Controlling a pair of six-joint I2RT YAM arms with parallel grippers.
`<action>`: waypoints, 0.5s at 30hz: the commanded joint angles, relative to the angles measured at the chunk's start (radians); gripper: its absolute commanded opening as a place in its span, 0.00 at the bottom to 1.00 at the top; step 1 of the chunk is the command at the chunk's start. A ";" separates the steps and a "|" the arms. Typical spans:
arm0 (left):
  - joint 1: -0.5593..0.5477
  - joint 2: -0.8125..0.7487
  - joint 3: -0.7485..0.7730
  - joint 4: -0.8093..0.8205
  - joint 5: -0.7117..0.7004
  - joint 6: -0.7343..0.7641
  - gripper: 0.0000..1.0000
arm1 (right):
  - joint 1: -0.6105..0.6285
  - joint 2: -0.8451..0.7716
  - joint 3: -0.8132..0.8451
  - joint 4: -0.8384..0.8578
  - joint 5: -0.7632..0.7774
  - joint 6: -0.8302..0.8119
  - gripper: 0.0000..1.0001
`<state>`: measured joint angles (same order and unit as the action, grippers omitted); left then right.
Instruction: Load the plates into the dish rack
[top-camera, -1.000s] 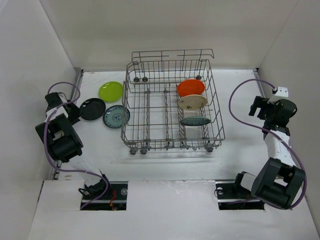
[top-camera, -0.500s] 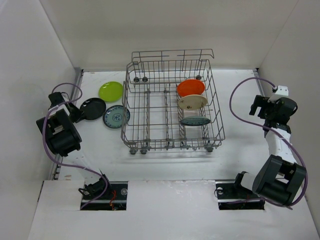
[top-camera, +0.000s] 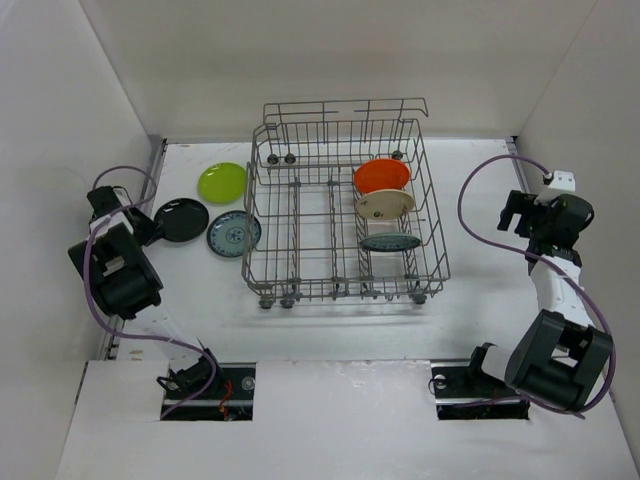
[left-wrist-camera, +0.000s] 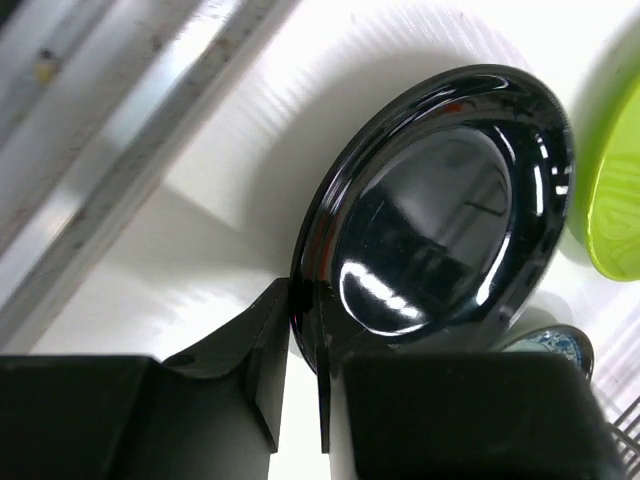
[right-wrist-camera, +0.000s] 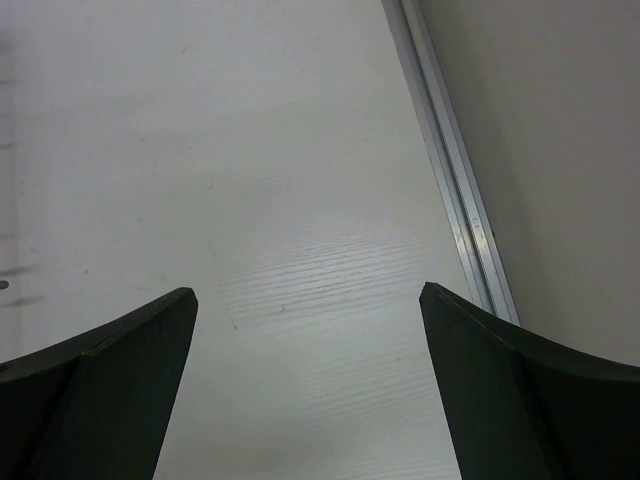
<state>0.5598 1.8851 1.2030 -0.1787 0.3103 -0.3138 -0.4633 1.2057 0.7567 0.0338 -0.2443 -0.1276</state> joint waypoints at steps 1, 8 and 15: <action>0.027 -0.116 -0.002 -0.002 -0.019 0.025 0.00 | 0.005 -0.015 0.030 0.031 -0.010 -0.004 0.99; 0.029 -0.221 0.038 -0.008 -0.049 0.088 0.00 | 0.005 -0.032 0.015 0.049 -0.026 -0.007 0.99; -0.028 -0.328 0.082 -0.011 -0.091 0.195 0.00 | 0.002 -0.049 0.001 0.061 -0.046 -0.009 0.99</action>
<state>0.5606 1.6478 1.2224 -0.2016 0.2413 -0.1871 -0.4633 1.1889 0.7551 0.0353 -0.2630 -0.1345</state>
